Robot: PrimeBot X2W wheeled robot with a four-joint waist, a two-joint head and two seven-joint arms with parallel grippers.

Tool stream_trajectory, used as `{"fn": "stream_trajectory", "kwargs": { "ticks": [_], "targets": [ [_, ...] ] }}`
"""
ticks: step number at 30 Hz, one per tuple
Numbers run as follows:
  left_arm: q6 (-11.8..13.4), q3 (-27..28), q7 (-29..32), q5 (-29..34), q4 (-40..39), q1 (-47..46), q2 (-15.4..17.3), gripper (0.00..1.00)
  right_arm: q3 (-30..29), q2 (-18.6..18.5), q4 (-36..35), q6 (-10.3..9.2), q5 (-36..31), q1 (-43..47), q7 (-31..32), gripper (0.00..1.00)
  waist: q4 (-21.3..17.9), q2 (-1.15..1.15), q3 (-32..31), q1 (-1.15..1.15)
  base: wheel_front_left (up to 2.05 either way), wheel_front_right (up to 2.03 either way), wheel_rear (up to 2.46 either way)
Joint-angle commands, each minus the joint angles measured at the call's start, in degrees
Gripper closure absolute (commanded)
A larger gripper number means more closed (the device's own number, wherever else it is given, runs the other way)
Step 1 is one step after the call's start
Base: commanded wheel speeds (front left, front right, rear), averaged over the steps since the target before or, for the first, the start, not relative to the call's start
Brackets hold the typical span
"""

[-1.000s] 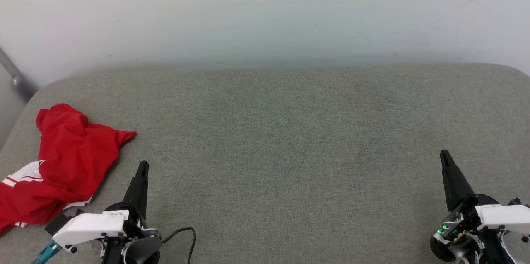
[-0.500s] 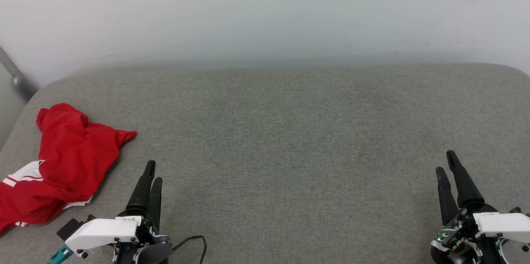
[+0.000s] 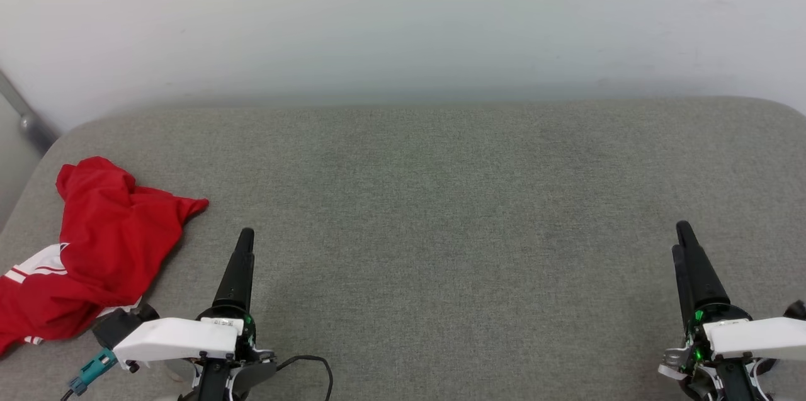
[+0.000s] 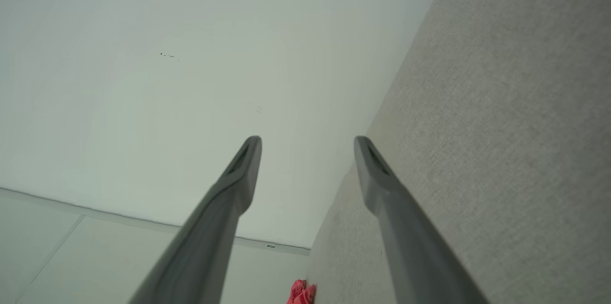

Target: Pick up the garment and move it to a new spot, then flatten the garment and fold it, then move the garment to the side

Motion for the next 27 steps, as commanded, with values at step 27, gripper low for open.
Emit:
{"fn": "stream_trajectory", "kwargs": {
  "ticks": [27],
  "targets": [
    [1.39,-5.22,-6.09,38.1,-1.04,-2.08,0.23,0.0,2.08,0.0,-7.13,0.0,-39.42,1.26,-0.91,0.0,0.01,0.0,-0.18,0.0,0.0,0.0,0.0]
  ]
}}
